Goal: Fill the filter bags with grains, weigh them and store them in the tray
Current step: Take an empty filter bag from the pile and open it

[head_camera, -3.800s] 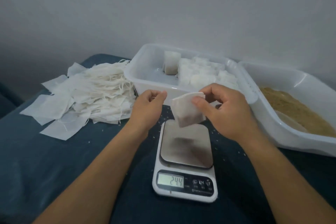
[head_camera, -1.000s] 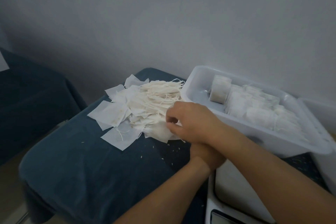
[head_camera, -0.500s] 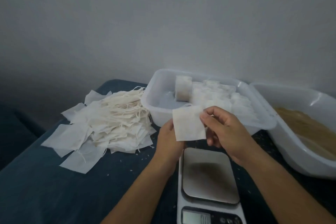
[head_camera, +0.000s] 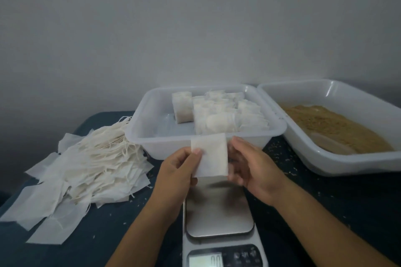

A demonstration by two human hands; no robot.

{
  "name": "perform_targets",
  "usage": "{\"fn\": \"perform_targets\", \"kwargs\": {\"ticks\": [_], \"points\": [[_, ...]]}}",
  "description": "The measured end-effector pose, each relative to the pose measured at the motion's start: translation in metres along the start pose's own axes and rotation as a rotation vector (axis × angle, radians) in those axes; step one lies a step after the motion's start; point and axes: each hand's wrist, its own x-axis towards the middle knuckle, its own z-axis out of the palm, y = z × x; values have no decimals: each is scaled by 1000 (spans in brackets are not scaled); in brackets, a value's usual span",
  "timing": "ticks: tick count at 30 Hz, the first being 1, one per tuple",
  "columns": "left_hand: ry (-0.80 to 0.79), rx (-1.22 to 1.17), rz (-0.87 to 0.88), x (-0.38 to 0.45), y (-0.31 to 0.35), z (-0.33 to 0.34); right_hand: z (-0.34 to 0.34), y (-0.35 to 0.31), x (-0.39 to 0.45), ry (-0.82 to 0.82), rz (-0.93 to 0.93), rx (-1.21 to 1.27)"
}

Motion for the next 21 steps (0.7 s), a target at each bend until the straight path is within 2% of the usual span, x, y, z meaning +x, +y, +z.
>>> {"fn": "perform_targets", "kwargs": {"ticks": [2, 6, 13, 16, 21], "points": [[-30, -43, -41, 0, 2, 1, 0, 1, -1, -38, 32, 109], [56, -45, -57, 1, 2, -1, -5, -2, -6, -185, 33, 178], [190, -11, -20, 2, -2, -2, -4, 1, -1, -74, -48, -22], [247, 86, 23, 3, -5, -3, -5, 4, -1, -85, -63, -89], [274, 111, 62, 3, -5, -2, -2, 1, -4, -128, -61, -116]]}}
